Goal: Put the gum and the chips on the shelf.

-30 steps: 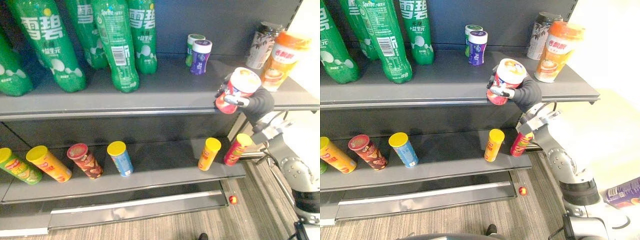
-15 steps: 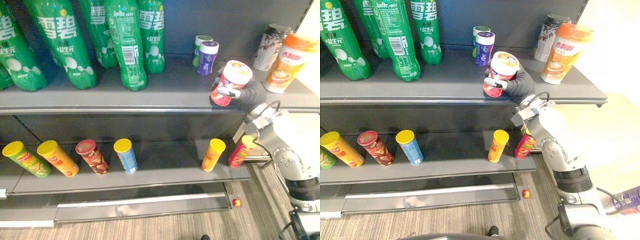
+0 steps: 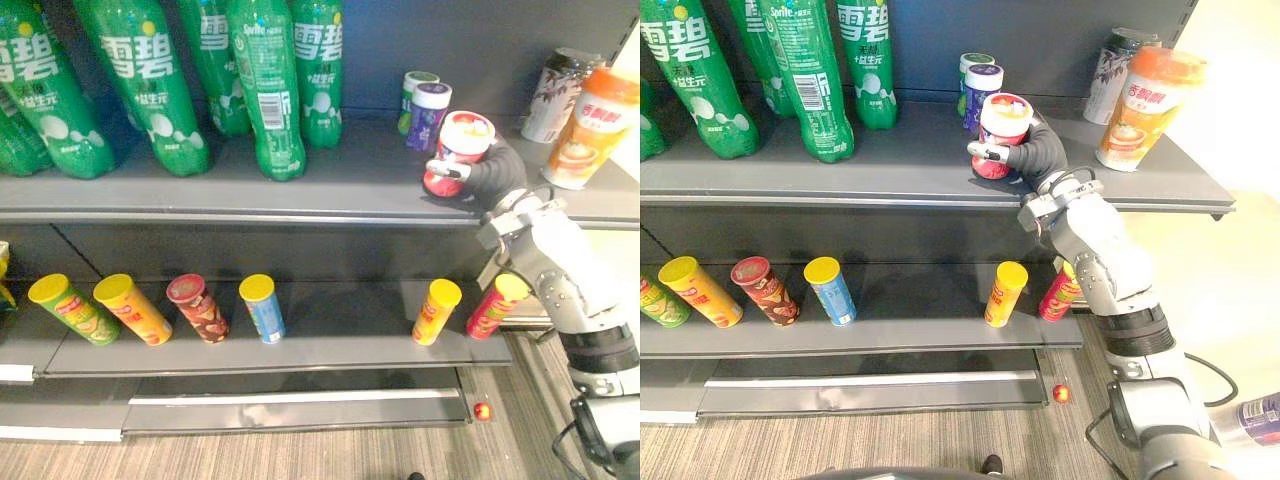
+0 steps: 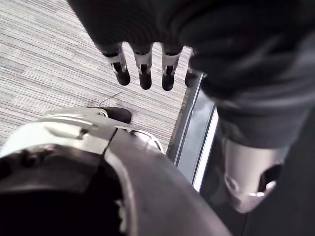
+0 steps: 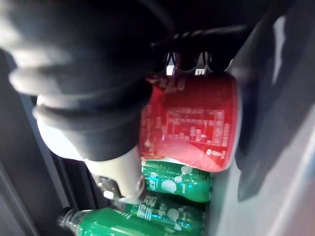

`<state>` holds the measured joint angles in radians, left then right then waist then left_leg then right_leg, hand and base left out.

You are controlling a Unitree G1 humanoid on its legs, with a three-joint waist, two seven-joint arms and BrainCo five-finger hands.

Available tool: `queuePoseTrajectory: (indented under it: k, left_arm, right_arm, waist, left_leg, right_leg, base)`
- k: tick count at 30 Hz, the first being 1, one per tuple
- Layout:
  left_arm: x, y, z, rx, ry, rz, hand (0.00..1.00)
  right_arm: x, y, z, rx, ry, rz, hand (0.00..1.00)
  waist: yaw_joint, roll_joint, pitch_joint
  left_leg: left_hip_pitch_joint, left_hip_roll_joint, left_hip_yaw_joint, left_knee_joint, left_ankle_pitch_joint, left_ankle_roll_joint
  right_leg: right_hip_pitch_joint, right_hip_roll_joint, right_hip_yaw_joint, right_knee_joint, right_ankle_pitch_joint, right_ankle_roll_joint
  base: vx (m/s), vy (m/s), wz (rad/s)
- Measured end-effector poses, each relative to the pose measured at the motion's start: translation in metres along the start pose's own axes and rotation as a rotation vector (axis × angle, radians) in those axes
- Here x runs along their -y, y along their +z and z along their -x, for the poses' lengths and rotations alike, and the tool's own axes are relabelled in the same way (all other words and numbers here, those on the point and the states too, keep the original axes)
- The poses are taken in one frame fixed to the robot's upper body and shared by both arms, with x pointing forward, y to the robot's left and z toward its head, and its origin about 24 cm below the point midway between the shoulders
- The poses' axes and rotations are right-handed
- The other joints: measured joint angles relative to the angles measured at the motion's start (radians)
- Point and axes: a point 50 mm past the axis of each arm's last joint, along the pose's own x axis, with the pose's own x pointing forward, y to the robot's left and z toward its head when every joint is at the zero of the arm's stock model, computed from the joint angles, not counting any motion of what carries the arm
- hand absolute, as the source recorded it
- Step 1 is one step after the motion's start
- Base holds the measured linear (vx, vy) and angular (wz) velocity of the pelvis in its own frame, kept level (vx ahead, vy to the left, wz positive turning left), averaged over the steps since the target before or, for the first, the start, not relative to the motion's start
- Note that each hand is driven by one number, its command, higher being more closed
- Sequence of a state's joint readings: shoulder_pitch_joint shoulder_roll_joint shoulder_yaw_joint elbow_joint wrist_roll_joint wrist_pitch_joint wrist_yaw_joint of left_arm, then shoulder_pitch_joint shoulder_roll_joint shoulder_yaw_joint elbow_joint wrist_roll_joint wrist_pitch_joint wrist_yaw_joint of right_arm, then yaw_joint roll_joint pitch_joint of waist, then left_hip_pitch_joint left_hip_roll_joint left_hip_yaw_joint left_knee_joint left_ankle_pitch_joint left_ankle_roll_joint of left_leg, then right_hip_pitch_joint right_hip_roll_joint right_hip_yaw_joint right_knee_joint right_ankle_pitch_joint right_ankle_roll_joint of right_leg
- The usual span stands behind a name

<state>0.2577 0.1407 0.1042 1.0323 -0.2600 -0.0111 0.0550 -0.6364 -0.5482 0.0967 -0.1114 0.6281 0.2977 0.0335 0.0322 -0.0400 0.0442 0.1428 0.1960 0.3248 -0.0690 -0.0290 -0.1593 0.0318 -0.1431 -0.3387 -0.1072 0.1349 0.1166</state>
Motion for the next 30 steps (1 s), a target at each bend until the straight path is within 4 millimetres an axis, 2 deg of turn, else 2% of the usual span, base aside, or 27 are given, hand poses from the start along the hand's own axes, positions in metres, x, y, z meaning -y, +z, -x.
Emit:
queuePoseTrajectory:
  k: [9,18,19,30]
  left_arm:
    - [0.001,-0.001,0.0,-0.005,-0.002,-0.003,0.0]
    - [0.001,-0.001,0.0,-0.014,-0.006,-0.009,0.0]
    - [0.001,-0.001,0.0,-0.014,-0.006,-0.009,0.0]
    - [0.001,-0.001,0.0,-0.013,-0.008,-0.011,0.0]
  right_arm:
    - [0.01,-0.006,-0.007,-0.032,-0.044,-0.003,1.0]
    - [0.012,-0.005,-0.008,-0.033,-0.052,0.028,1.0]
    - [0.012,-0.006,-0.008,-0.034,-0.052,0.028,0.0]
    - [0.013,-0.006,-0.009,-0.032,-0.037,0.027,0.0]
  waist:
    - [0.004,0.006,0.002]
    - [0.002,0.01,0.004]
    - [0.002,0.01,0.004]
    - [0.003,0.01,0.005]
  left_leg:
    - [0.0,0.002,-0.011,-0.001,0.007,0.002]
    - [0.0,0.002,-0.02,-0.017,0.018,0.002]
    - [0.0,0.001,-0.025,-0.017,0.019,0.001]
    - [0.0,0.003,-0.026,-0.017,0.019,0.0]
  right_leg:
    - [0.009,0.0,-0.011,0.0,0.0,0.0]
    - [0.009,0.0,-0.02,0.0,0.001,-0.001]
    - [0.009,0.001,-0.021,0.0,0.001,-0.001]
    - [0.009,0.002,-0.02,0.0,0.001,-0.001]
  base:
    - [0.0,0.0,0.03]
    - [0.0,0.001,0.01]
    - [0.0,0.001,0.03]
    - [0.0,0.0,0.0]
